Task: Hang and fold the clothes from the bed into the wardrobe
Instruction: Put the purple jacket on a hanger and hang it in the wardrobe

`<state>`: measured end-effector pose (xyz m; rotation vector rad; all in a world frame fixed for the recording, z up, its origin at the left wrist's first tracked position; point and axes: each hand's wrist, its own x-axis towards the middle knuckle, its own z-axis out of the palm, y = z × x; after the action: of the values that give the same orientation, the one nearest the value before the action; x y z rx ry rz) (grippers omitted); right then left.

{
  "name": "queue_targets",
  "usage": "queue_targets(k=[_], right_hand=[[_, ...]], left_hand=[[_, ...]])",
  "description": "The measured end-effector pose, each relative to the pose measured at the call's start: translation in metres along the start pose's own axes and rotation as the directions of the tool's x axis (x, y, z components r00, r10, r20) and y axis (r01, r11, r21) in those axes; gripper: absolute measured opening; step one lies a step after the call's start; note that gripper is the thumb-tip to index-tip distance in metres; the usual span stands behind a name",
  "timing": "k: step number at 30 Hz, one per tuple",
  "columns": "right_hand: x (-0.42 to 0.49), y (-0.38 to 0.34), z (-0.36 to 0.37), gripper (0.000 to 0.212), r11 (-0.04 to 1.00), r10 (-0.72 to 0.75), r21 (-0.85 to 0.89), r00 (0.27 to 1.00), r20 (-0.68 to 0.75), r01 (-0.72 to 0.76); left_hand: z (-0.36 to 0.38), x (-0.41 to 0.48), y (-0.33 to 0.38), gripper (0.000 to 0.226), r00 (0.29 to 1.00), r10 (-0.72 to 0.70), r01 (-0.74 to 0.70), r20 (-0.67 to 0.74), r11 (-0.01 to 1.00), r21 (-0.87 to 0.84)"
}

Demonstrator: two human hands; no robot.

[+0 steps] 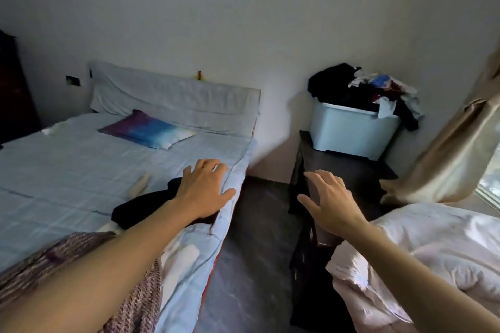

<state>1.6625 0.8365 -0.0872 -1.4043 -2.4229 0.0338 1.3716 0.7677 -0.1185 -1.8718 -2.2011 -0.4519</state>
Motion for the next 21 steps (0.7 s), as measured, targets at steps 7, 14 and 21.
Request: queue_targets(k=[7, 14, 21], right_hand=[[0.092, -0.038, 0.038, 0.058, 0.980, -0.190, 0.073, 0.981, 0.025, 0.188], [0.163, -0.051, 0.098, 0.064, 0.935, -0.338, 0.159, 0.934, 0.119, 0.318], [0.217, -0.075, 0.138, 0.064, 0.793, -0.580, 0.317, 0.803, 0.137, 0.520]], left_hand=[[0.015, 0.024, -0.065, 0.066, 0.988, -0.151, 0.150, 0.014, 0.987, 0.060], [0.026, 0.024, -0.094, 0.065, 0.953, -0.300, 0.290, 0.045, 0.944, 0.155], [0.010, 0.001, -0.101, 0.068, 0.840, -0.542, 0.519, 0.009, 0.809, 0.277]])
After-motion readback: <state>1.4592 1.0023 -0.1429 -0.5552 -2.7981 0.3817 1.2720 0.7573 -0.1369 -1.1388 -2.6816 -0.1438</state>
